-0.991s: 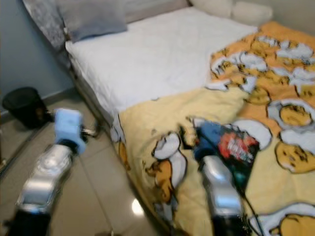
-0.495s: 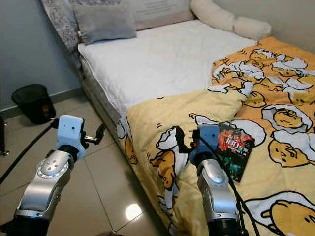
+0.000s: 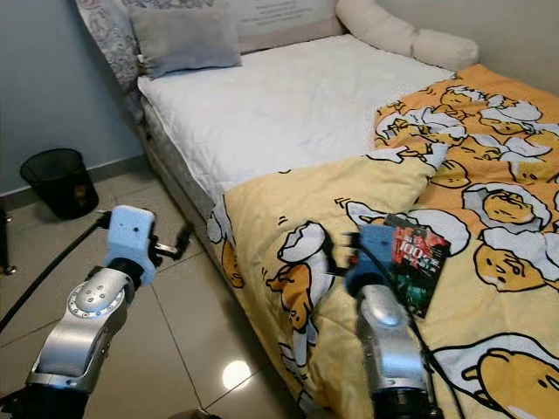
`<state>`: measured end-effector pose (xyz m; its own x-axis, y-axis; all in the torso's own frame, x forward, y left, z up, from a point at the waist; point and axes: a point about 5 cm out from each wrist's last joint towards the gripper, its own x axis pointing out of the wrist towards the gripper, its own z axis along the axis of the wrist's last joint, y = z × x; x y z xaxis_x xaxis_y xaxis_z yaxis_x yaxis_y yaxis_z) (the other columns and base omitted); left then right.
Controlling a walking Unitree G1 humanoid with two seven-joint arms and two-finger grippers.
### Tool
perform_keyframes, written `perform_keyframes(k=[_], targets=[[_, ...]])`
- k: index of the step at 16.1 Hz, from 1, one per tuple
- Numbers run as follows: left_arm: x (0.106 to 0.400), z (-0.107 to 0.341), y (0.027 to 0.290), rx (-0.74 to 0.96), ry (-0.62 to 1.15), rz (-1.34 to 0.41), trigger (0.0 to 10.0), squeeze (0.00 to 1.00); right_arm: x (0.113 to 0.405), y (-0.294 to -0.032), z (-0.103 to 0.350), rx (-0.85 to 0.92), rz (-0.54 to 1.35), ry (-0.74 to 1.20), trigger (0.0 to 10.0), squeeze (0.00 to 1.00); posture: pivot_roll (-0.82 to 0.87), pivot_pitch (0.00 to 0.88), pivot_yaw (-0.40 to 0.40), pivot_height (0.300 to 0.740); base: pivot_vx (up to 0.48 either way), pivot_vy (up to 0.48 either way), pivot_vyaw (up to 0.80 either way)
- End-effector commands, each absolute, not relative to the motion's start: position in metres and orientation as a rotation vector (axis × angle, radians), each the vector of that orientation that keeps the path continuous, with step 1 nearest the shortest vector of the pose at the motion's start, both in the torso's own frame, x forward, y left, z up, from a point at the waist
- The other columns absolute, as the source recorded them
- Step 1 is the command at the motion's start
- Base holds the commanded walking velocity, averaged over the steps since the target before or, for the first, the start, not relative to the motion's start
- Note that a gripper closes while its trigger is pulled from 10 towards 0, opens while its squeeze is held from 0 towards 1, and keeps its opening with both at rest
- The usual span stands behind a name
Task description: Clean up the room
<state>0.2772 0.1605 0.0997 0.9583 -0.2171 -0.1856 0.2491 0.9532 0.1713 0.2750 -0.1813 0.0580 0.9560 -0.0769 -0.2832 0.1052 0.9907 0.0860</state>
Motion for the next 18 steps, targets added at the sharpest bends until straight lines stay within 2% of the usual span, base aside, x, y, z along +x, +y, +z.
perform_keyframes(k=[1, 2, 3, 4, 5, 7, 8, 9, 10, 12, 15, 18], targets=[[0.274, 0.101, 0.155, 0.22, 0.168, -0.303, 10.0, 1.0, 0.277, -0.196, 0.058, 0.11, -0.171, 0.301, 10.0, 1.0, -0.06, 0.0, 0.02, 0.74, 0.0, 0.0, 0.0], [0.268, 0.101, 0.15, 0.238, 0.169, -0.383, 10.0, 1.0, 0.276, -0.212, 0.058, 0.139, -0.242, 0.314, 10.0, 0.99, -0.07, 0.0, 0.018, 0.74, 0.0, 0.0, 0.0], [0.261, 0.102, 0.146, 0.24, 0.171, -0.452, 10.0, 0.99, 0.275, -0.236, 0.059, 0.164, -0.318, 0.319, 10.0, 0.8, -0.07, 0.0, 0.011, 0.74, 0.0, 0.0, 0.0], [0.261, 0.102, 0.147, 0.233, 0.17, -0.461, 10.0, 0.98, 0.274, -0.248, 0.059, 0.166, -0.348, 0.326, 10.0, 0.16, -0.07, 0.0, 0.011, 0.74, 0.0, 0.0, 0.0], [0.261, 0.102, 0.148, 0.22, 0.172, -0.49, 10.0, 0.95, 0.273, -0.262, 0.055, 0.178, -0.379, 0.362, 10.0, 0.0, -0.08, 0.0, 0.013, 0.74, 0.0, 0.0, 0.0], [0.259, 0.101, 0.148, 0.221, 0.194, -0.568, 10.0, 0.88, 0.271, -0.283, 0.045, 0.222, -0.403, 0.452, 10.0, 0.0, -0.08, 0.0, 0.016, 0.74, 0.0, 0.0, 0.0], [0.257, 0.101, 0.146, 0.22, 0.214, -0.644, 10.0, 0.84, 0.272, -0.29, 0.04, 0.333, -0.362, 0.492, 10.0, 0.0, -0.09, 0.0, 0.017, 0.74, 0.0, 0.0, 0.0], [0.256, 0.101, 0.144, 0.219, 0.223, -0.692, 10.0, 0.76, 0.271, -0.294, 0.039, 0.381, -0.356, 0.502, 10.0, 0.0, -0.09, 0.0, 0.019, 0.74, 0.0, 0.0, 0.0], [0.253, 0.102, 0.142, 0.213, 0.237, -0.753, 10.0, 0.77, 0.27, -0.301, 0.036, 0.415, -0.363, 0.513, 10.0, 0.0, -0.09, 0.0, 0.019, 0.74, 0.0, 0.0, 0.0], [0.247, 0.105, 0.134, 0.184, 0.268, -0.931, 10.0, 0.7, 0.261, -0.319, 0.026, 0.495, -0.477, 0.534, 10.0, 0.0, -0.1, 0.0, 0.026, 0.74, 0.0, 0.0, 0.0], [0.248, 0.107, 0.135, 0.188, 0.289, -0.991, 10.0, 0.7, 0.25, -0.321, 0.009, 0.627, -0.525, 0.597, 10.0, 0.0, -0.1, 0.0, 0.023, 0.74, 0.0, 0.0, 0.0], [0.249, 0.109, 0.136, 0.185, 0.297, -1.003, 10.0, 0.69, 0.247, -0.303, -0.005, 0.786, -0.466, 0.642, 10.0, 0.0, -0.09, 0.0, 0.018, 0.74, 0.0, 0.0, 0.0]])
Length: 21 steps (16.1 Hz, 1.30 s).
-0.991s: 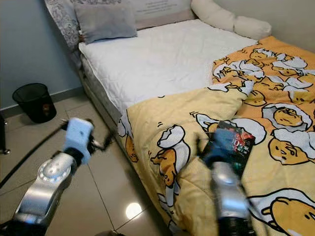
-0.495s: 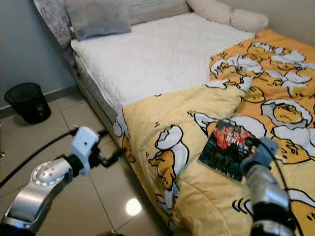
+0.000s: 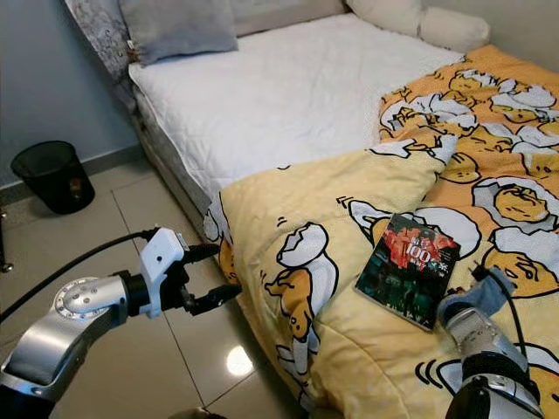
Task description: Clean up the room
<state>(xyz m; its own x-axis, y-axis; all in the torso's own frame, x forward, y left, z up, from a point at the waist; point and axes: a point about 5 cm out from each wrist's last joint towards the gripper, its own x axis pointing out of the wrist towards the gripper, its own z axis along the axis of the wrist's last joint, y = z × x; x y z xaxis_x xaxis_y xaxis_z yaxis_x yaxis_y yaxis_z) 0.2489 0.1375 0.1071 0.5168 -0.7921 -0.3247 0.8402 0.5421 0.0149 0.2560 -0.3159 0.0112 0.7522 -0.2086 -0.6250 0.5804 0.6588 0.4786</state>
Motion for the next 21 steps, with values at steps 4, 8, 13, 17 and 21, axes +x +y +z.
perform_keyframes(k=[4, 8, 13, 17, 21], targets=[[0.246, 0.11, 0.133, 0.172, 0.299, -1.014, 10.0, 0.7, 0.253, -0.279, -0.008, 0.988, -0.36, 0.639, 10.0, 0.0, -0.09, 0.0, 0.01, 0.74, 0.0, 0.0, 0.0], [0.246, 0.11, 0.131, 0.164, 0.297, -1.012, 10.0, 0.7, 0.267, -0.257, 0.0, 1.113, -0.186, 0.614, 10.0, 0.0, -0.09, 0.0, 0.001, 0.74, 0.0, 0.0, 0.0], [0.246, 0.11, 0.127, 0.156, 0.296, -1.011, 10.0, 0.7, 0.273, -0.23, -0.002, 1.193, -0.129, 0.647, 10.0, 0.0, -0.09, 0.0, -0.012, 0.74, 0.0, 0.0, 0.0], [0.247, 0.109, 0.131, 0.173, 0.3, -0.988, 10.0, 0.7, 0.253, -0.236, -0.028, 0.976, -0.355, 0.742, 10.0, 0.0, -0.07, 0.0, -0.011, 0.74, 0.0, 0.0, 0.0], [0.246, 0.106, 0.134, 0.2, 0.318, -0.987, 10.0, 0.7, 0.251, -0.227, -0.035, 0.989, -0.45, 0.717, 10.0, 0.0, -0.06, 0.0, 0.002, 0.74, 0.0, 0.0, 0.0]])
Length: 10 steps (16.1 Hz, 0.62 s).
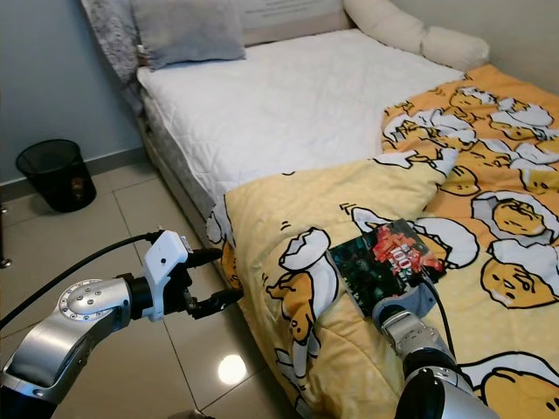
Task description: Clean up the room
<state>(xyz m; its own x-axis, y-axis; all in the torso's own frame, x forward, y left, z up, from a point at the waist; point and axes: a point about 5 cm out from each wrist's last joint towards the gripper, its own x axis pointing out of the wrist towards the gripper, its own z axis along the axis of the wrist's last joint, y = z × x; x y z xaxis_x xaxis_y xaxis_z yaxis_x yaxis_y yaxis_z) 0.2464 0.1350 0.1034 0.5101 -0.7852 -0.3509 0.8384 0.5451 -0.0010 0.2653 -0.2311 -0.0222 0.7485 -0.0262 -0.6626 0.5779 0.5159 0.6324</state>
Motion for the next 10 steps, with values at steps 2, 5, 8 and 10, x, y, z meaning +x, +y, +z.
perform_keyframes(k=[2, 5, 8, 10], targets=[[0.246, 0.105, 0.133, 0.208, 0.323, -0.991, 10.0, 0.7, 0.266, -0.223, -0.024, 1.12, -0.442, 0.597, 10.0, 0.0, -0.05, 0.0, 0.004, 0.74, 0.0, 0.0, 0.0], [0.247, 0.107, 0.13, 0.202, 0.314, -1.0, 10.0, 0.7, 0.292, -0.23, 0.004, 1.326, -0.373, 0.347, 10.0, 0.0, -0.05, 0.0, 0.012, 0.74, 0.0, 0.0, 0.0], [0.249, 0.108, 0.13, 0.206, 0.312, -1.013, 10.0, 0.7, 0.307, -0.235, 0.023, 1.335, -0.29, 0.237, 9.1, 0.0, -0.06, 0.0, 0.022, 0.74, 0.0, 0.0, 0.0], [0.251, 0.108, 0.13, 0.21, 0.312, -1.016, 10.0, 0.7, 0.309, -0.234, 0.026, 1.279, -0.265, 0.209, 6.8, 0.0, -0.06, 0.0, 0.027, 0.74, 0.0, 0.0, 0.0]])
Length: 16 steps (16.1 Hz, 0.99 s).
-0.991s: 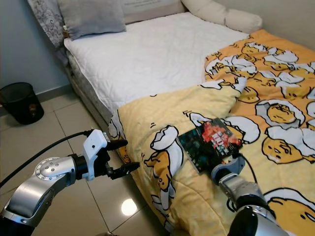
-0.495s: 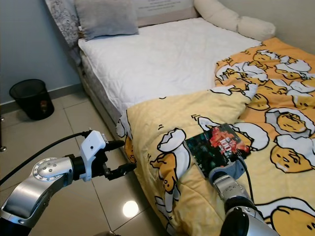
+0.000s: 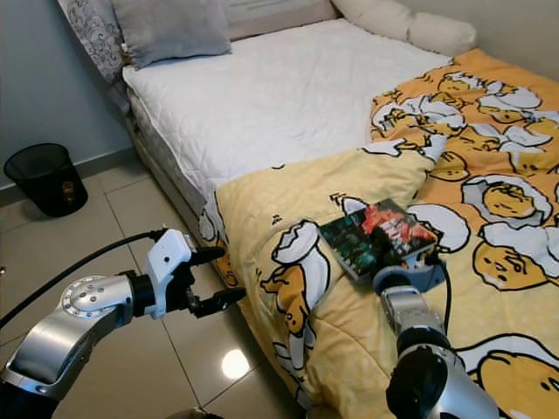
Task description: Clean up the room
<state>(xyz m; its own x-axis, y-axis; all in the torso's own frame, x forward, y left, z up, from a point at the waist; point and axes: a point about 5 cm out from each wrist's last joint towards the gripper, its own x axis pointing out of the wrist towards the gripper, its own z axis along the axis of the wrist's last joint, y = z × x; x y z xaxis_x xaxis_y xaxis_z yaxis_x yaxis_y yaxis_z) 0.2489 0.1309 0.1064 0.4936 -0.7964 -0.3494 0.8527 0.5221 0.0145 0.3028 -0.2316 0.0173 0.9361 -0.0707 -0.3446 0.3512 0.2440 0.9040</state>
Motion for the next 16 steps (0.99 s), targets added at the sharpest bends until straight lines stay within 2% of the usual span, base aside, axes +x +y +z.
perform_keyframes(k=[1, 3, 4, 5, 6, 7, 16], targets=[[0.2513, 0.1087, 0.1299, 0.21, 0.311, -1.017, 10.0, 0.7, 0.3093, -0.2337, 0.0264, 1.283, -0.255, 0.203, 6.8, 0.0, -0.06, 0.0, 0.027, 0.74, 0.0, 0.0, 0.0], [0.2521, 0.1098, 0.1305, 0.213, 0.311, -1.02, 10.0, 0.7, 0.3094, -0.2318, 0.0257, 1.295, -0.267, 0.188, 4.8, 0.0, -0.06, 0.0, 0.029, 0.74, 0.0, 0.0, 0.0], [0.2521, 0.1099, 0.1306, 0.213, 0.311, -1.02, 10.0, 0.7, 0.3094, -0.2314, 0.0257, 1.293, -0.264, 0.189, 4.6, 0.0, -0.06, 0.0, 0.029, 0.74, 0.0, 0.0, 0.0], [0.2519, 0.1101, 0.1311, 0.214, 0.311, -1.02, 10.0, 0.7, 0.3096, -0.2301, 0.0252, 1.296, -0.265, 0.193, 3.4, 0.0, -0.06, 0.0, 0.03, 0.74, 0.0, 0.0, 0.0], [0.2519, 0.1103, 0.1318, 0.216, 0.312, -1.02, 10.0, 0.7, 0.3098, -0.2289, 0.0249, 1.303, -0.269, 0.196, 0.4, 0.0, -0.06, 0.0, 0.031, 0.74, 0.0, 0.0, 0.0], [0.2522, 0.1107, 0.132, 0.216, 0.311, -1.02, 10.0, 0.7, 0.3101, -0.2281, 0.0248, 1.301, -0.268, 0.196, 0.0, 0.0, -0.06, 0.0, 0.032, 0.74, 0.0, 0.0, 0.0], [0.2574, 0.1123, 0.1253, 0.204, 0.294, -1.023, 10.0, 0.7, 0.3122, -0.2288, 0.0274, 1.277, -0.247, 0.201, 0.0, 0.0, -0.07, 0.0, 0.028, 0.74, 0.0, 0.0, 0.0]])
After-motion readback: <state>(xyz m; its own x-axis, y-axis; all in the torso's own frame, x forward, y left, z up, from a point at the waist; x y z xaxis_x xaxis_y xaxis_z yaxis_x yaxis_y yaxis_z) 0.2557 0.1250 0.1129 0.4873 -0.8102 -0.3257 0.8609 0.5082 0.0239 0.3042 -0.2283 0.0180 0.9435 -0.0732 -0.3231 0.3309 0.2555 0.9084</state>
